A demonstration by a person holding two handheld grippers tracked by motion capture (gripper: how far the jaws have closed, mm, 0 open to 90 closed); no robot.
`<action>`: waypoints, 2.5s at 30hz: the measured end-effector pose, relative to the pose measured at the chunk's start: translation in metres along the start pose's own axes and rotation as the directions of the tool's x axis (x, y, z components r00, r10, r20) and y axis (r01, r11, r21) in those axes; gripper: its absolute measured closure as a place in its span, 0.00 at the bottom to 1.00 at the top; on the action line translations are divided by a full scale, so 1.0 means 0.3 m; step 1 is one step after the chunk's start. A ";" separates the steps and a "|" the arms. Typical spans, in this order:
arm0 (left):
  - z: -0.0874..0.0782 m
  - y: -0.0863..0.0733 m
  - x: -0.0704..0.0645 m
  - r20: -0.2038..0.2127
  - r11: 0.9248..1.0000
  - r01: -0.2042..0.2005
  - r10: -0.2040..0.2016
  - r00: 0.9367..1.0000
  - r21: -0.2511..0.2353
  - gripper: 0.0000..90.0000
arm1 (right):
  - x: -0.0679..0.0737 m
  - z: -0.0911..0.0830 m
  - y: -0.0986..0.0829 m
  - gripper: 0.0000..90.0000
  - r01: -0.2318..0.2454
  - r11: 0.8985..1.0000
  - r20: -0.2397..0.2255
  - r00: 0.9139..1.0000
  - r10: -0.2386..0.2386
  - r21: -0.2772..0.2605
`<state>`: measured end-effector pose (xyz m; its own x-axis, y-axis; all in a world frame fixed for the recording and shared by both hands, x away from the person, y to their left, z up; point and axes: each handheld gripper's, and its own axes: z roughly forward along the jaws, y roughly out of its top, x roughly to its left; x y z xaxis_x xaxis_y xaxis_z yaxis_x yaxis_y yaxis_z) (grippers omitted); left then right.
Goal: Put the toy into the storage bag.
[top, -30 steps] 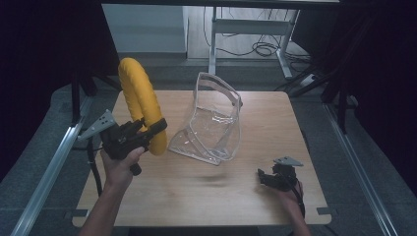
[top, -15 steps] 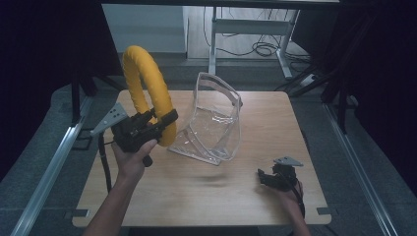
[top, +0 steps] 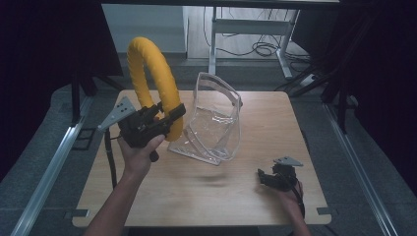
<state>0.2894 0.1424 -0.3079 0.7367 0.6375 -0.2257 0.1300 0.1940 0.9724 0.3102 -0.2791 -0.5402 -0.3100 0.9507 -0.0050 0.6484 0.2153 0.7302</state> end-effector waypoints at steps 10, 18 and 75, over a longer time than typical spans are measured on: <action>0.049 0.029 -0.034 0.011 1.000 -0.019 0.019 1.000 -0.015 0.55 | 0.000 0.000 0.000 0.22 0.001 1.000 0.000 1.000 -0.001 0.000; 0.101 0.042 -0.059 0.026 1.000 -0.022 0.022 0.999 -0.009 0.55 | -0.001 0.000 0.000 0.22 0.000 1.000 -0.001 1.000 0.000 -0.001; 0.415 -0.009 -0.218 0.148 0.997 0.006 -0.016 0.989 0.071 0.55 | -0.001 0.000 0.000 0.22 -0.001 1.000 0.000 1.000 0.001 -0.003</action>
<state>0.3235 0.0073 -0.2884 0.8246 0.5169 -0.2300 0.1809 0.1443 0.9729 0.3104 -0.2794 -0.5403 -0.3092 0.9510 -0.0047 0.6469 0.2140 0.7319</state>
